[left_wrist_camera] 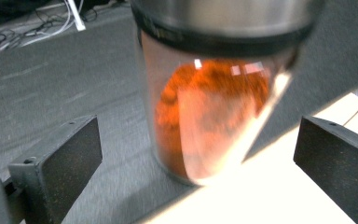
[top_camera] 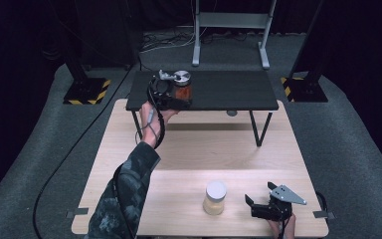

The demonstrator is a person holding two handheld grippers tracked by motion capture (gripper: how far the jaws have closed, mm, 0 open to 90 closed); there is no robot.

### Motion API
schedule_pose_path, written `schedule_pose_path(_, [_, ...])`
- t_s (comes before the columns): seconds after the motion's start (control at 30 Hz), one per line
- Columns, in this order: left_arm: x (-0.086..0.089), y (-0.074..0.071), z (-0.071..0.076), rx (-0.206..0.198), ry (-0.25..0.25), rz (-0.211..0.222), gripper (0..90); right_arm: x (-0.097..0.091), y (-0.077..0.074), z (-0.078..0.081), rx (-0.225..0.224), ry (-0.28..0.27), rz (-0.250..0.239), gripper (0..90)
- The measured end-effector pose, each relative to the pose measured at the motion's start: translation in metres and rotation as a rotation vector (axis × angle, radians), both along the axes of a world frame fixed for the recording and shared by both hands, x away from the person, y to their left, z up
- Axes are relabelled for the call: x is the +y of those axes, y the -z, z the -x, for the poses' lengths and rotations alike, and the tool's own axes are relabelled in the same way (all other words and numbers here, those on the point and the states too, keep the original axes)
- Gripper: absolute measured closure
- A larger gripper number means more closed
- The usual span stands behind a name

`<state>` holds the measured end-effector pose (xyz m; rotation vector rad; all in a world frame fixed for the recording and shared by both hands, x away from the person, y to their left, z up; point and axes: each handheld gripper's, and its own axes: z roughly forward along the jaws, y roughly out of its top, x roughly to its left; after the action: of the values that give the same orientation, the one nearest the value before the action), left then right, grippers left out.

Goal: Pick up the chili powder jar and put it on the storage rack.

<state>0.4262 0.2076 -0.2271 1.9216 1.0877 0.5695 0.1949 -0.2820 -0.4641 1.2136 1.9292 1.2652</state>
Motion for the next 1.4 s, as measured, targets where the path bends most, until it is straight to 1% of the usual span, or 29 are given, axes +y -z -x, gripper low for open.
schedule_pose_path(0.13, [0.005, -0.002, 0.005, 0.029, 0.031, -0.016, 0.0, 0.000, 0.000, 0.000, 0.000, 0.002, 0.001, 0.0])
schedule_pose_path(0.27, [0.013, 0.002, 0.018, 0.025, 0.062, -0.022, 0.0, 0.001, 0.000, 0.000, -0.001, 0.004, 0.002, 0.0])
schedule_pose_path(0.4, [0.023, 0.015, 0.035, 0.028, 0.096, -0.033, 0.0, 0.001, 0.000, 0.000, -0.001, 0.005, 0.002, 0.0])
schedule_pose_path(0.5, [0.028, 0.027, 0.046, 0.041, 0.111, -0.046, 0.0, 0.001, 0.000, 0.000, 0.001, 0.005, 0.004, 0.0])
schedule_pose_path(0.63, [0.035, 0.052, 0.064, 0.061, 0.101, -0.087, 0.2, 0.002, -0.001, 0.000, 0.004, 0.007, 0.006, 0.0])
schedule_pose_path(0.8, [0.042, 0.082, 0.081, 0.100, 0.091, -0.119, 0.2, 0.002, -0.002, -0.001, 0.008, 0.006, 0.012, 0.0])
schedule_pose_path(0.87, [0.045, 0.093, 0.084, 0.135, 0.095, -0.131, 0.1, 0.003, -0.002, -0.001, 0.009, 0.006, 0.014, 0.0])
schedule_pose_path(0.93, [0.047, 0.105, 0.086, 0.179, 0.104, -0.155, 0.0, 0.003, -0.002, -0.002, 0.011, 0.006, 0.015, 0.0])
schedule_pose_path(0.97, [0.049, 0.109, 0.087, 0.194, 0.105, -0.155, 0.0, 0.003, -0.002, -0.002, 0.011, 0.005, 0.015, 0.0])
schedule_pose_path(1.03, [0.053, 0.125, 0.091, 0.226, 0.110, -0.154, 0.0, 0.002, -0.002, -0.002, 0.013, 0.003, 0.013, 0.0])
schedule_pose_path(1.07, [0.054, 0.132, 0.095, 0.231, 0.103, -0.158, 0.0, 0.002, -0.002, -0.002, 0.013, 0.001, 0.012, 0.0])
schedule_pose_path(1.2, [0.062, 0.155, 0.106, 0.254, 0.086, -0.150, 0.0, 0.002, -0.003, -0.002, 0.015, 0.001, 0.015, 0.0])
schedule_pose_path(1.27, [0.069, 0.166, 0.105, 0.285, 0.103, -0.137, 0.0, 0.002, -0.003, -0.003, 0.019, 0.000, 0.016, 0.0])
schedule_pose_path(1.3, [0.070, 0.171, 0.105, 0.298, 0.100, -0.148, 0.0, 0.003, -0.003, -0.003, 0.021, 0.001, 0.016, 0.0])
schedule_pose_path(1.33, [0.072, 0.175, 0.106, 0.304, 0.097, -0.145, 0.0, 0.002, -0.003, -0.003, 0.022, 0.001, 0.015, 0.0])
schedule_pose_path(1.4, [0.079, 0.183, 0.110, 0.303, 0.089, -0.125, 0.0, 0.002, -0.003, -0.004, 0.023, 0.001, 0.013, 0.0])
